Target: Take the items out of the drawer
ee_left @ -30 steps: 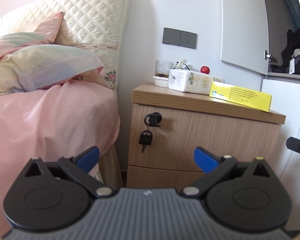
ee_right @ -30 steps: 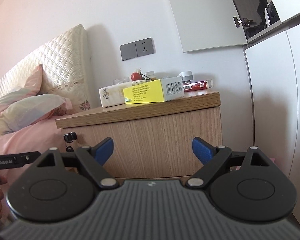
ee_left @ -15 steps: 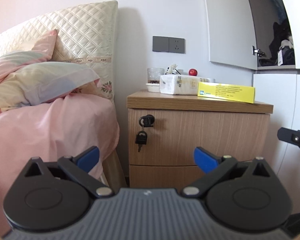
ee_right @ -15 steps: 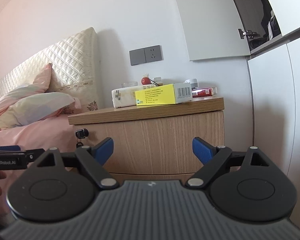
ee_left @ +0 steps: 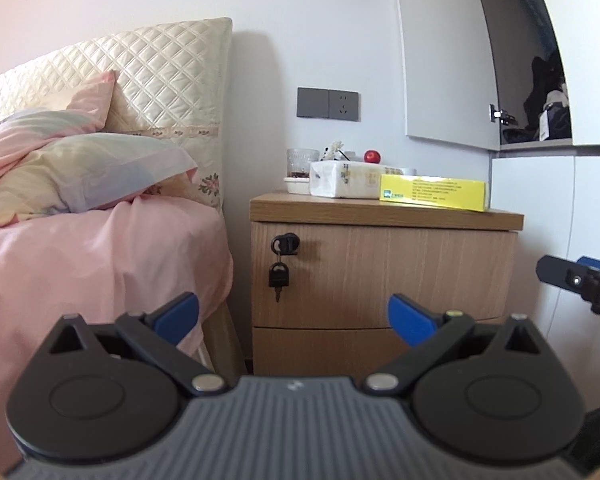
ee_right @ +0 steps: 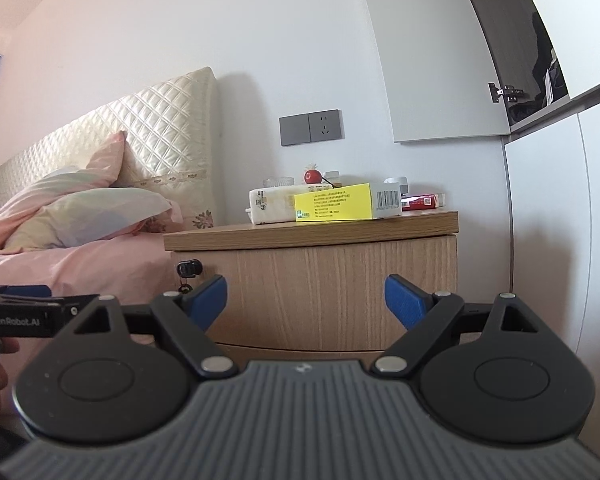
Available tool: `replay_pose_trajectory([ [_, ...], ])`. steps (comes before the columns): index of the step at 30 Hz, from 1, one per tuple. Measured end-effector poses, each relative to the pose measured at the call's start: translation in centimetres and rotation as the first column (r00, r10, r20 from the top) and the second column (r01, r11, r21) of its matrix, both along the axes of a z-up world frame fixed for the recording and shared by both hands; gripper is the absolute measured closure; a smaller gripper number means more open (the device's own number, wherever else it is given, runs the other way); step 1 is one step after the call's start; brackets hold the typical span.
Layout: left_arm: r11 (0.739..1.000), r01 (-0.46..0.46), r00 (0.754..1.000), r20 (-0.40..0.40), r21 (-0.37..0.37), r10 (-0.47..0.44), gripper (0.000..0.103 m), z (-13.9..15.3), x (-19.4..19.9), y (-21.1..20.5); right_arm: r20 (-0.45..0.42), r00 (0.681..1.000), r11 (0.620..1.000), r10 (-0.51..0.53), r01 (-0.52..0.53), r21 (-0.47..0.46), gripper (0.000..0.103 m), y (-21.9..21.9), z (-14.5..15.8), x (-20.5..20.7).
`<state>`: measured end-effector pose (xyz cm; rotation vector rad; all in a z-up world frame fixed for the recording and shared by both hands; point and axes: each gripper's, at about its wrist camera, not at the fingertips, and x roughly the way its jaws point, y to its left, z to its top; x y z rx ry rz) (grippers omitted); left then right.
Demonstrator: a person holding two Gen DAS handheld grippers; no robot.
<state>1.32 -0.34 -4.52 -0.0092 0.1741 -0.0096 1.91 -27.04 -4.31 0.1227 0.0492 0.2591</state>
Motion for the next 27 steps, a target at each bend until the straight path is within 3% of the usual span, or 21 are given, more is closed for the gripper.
replay_pose_trajectory([
  [27, 0.999, 0.020, 1.000, -0.002, 0.039, -0.020, 0.000, -0.1, -0.3, -0.6, -0.022, 1.000, 1.000, 0.006, -0.007, -0.026, 0.014, 1.1, -0.5, 0.5],
])
